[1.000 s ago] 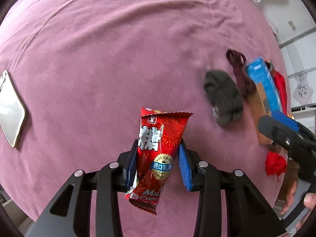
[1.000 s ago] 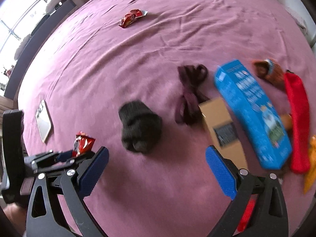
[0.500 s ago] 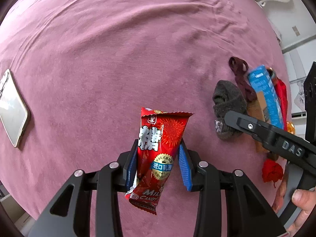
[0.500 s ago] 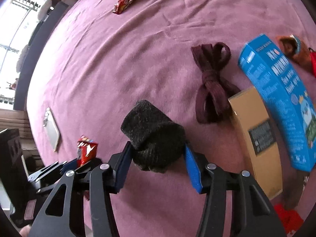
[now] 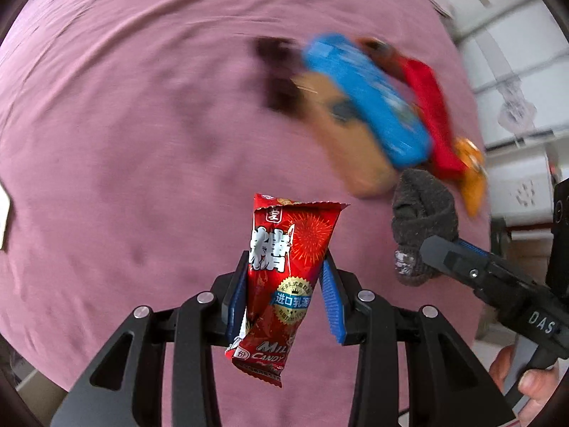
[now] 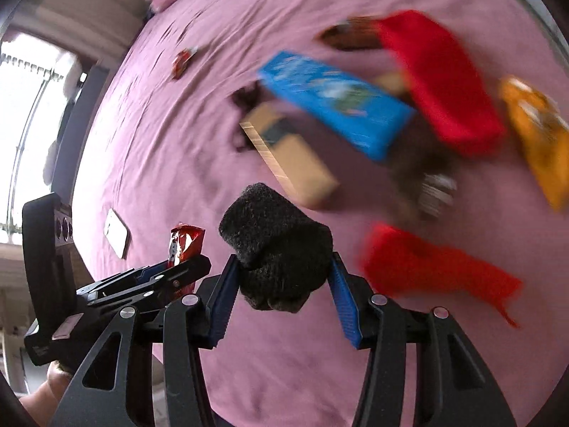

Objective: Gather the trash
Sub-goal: 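Carry both items over the yellow bin and open both tools to drop them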

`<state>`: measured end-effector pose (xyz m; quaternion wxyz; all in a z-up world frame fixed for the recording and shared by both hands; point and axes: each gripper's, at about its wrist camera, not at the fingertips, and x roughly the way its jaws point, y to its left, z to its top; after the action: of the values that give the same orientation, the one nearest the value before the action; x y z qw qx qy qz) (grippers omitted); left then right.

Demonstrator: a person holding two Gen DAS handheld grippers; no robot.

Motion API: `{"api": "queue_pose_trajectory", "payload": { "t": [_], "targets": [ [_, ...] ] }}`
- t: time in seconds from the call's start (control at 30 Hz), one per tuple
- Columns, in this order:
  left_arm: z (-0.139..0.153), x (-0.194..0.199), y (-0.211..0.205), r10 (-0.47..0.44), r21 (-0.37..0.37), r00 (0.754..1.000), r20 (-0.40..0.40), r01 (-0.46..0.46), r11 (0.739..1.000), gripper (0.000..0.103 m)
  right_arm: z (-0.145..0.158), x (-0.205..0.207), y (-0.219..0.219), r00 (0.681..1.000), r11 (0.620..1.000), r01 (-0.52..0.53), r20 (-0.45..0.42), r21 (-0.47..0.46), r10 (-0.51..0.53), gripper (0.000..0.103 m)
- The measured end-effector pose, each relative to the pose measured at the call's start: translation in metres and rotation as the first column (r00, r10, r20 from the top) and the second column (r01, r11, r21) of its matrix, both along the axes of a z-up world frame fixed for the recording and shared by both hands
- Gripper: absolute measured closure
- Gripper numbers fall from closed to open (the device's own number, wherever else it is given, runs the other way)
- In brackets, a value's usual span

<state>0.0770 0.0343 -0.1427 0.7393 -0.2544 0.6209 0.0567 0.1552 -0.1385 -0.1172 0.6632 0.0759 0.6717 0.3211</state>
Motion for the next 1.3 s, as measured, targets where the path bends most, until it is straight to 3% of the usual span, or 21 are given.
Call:
{"api": "queue_pose_trajectory", "payload": {
  "t": [0.2, 0.4, 0.73, 0.97, 1.13, 1.2, 1.27, 1.3],
  "targets": [
    [0.014, 0.031, -0.107, -0.158, -0.019, 0.987, 0.019, 0.158, 0.987, 0.065, 0.003, -0.004, -0.112, 0.987, 0.987, 0.159, 0.008, -0.031, -0.159, 0.054],
    [0.019, 0.069, -0.222, -0.310, -0.023, 0.950, 0.033, 0.311, 0.950, 0.065, -0.001, -0.003, -0.233, 0.948, 0.946, 0.319, 0.003, -0.053, -0.319, 0.054],
    [0.014, 0.123, -0.415, -0.504, -0.055, 0.863, 0.035, 0.505, 0.861, 0.065, -0.021, 0.010, -0.440, 0.824, 0.819, 0.565, 0.019, -0.094, -0.566, 0.053],
    [0.007, 0.152, -0.520, -0.586, -0.080, 0.810, 0.034, 0.587, 0.806, 0.065, -0.038, 0.019, -0.536, 0.761, 0.752, 0.646, 0.036, -0.134, -0.647, 0.053],
    [0.003, 0.161, -0.576, -0.642, -0.103, 0.765, 0.044, 0.643, 0.759, 0.064, -0.049, 0.023, -0.579, 0.719, 0.710, 0.692, 0.033, -0.131, -0.695, 0.052],
    [0.000, 0.165, -0.592, -0.655, -0.110, 0.754, 0.049, 0.656, 0.747, 0.059, -0.050, 0.023, -0.592, 0.704, 0.695, 0.707, 0.044, -0.130, -0.709, 0.046],
    [0.000, 0.168, -0.603, -0.658, -0.096, 0.751, 0.052, 0.659, 0.746, 0.025, -0.049, 0.022, -0.610, 0.682, 0.672, 0.730, 0.062, -0.122, -0.729, 0.029],
    [0.002, 0.169, -0.605, -0.647, -0.068, 0.760, 0.057, 0.650, 0.757, 0.019, -0.048, 0.022, -0.614, 0.675, 0.665, 0.736, 0.070, -0.123, -0.734, 0.028]
  ]
}}
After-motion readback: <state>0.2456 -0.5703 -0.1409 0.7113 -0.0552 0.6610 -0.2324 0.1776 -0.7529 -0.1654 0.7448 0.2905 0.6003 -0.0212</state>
